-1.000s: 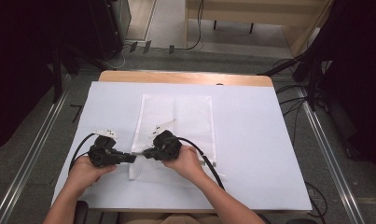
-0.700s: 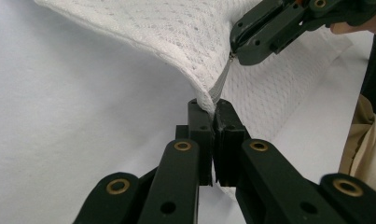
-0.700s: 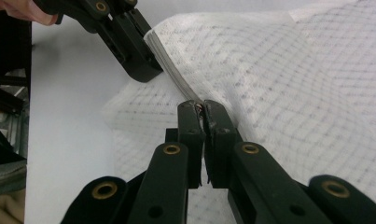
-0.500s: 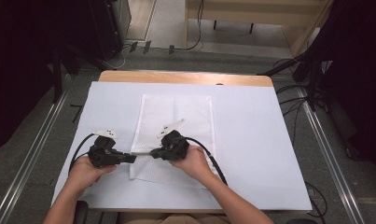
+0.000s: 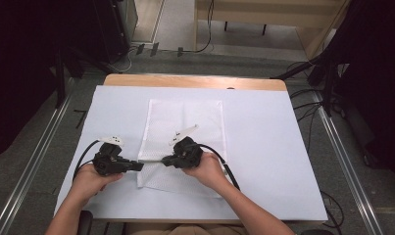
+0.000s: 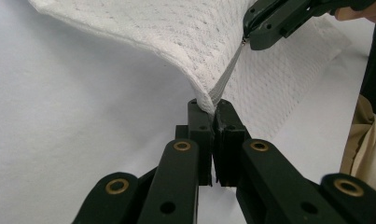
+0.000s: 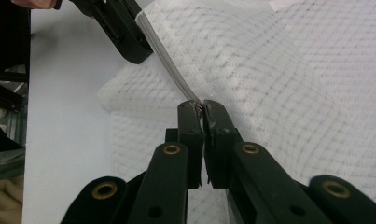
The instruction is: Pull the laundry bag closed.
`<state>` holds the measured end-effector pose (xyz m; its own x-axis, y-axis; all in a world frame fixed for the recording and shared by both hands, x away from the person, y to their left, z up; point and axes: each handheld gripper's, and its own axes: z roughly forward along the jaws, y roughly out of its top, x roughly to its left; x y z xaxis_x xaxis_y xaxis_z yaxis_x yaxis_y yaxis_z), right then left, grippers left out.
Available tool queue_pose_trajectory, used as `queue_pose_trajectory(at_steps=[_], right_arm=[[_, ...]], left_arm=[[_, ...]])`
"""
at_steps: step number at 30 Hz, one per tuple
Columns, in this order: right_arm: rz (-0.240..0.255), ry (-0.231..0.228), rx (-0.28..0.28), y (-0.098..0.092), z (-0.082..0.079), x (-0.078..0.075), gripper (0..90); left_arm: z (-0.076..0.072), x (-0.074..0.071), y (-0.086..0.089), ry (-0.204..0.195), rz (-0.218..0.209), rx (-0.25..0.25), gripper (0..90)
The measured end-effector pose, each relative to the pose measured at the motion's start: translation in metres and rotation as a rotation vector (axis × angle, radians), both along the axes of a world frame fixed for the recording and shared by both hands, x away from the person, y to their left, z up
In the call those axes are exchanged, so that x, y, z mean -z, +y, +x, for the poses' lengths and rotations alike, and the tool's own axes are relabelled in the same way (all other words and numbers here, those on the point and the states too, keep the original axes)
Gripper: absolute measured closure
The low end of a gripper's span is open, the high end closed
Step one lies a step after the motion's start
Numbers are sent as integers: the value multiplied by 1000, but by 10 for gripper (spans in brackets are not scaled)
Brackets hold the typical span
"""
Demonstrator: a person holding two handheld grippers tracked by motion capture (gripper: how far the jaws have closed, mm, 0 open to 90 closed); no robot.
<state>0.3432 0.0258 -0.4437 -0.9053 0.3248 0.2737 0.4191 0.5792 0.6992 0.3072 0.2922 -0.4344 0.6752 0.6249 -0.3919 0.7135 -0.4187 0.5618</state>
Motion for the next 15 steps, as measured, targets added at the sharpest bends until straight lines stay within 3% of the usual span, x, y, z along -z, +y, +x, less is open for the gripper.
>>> queue_pose_trajectory(at_steps=[15], right_arm=[[9,10,15,-17,2,-2,883]], left_arm=[[-1,-2,0,-15,-2,-3,883]])
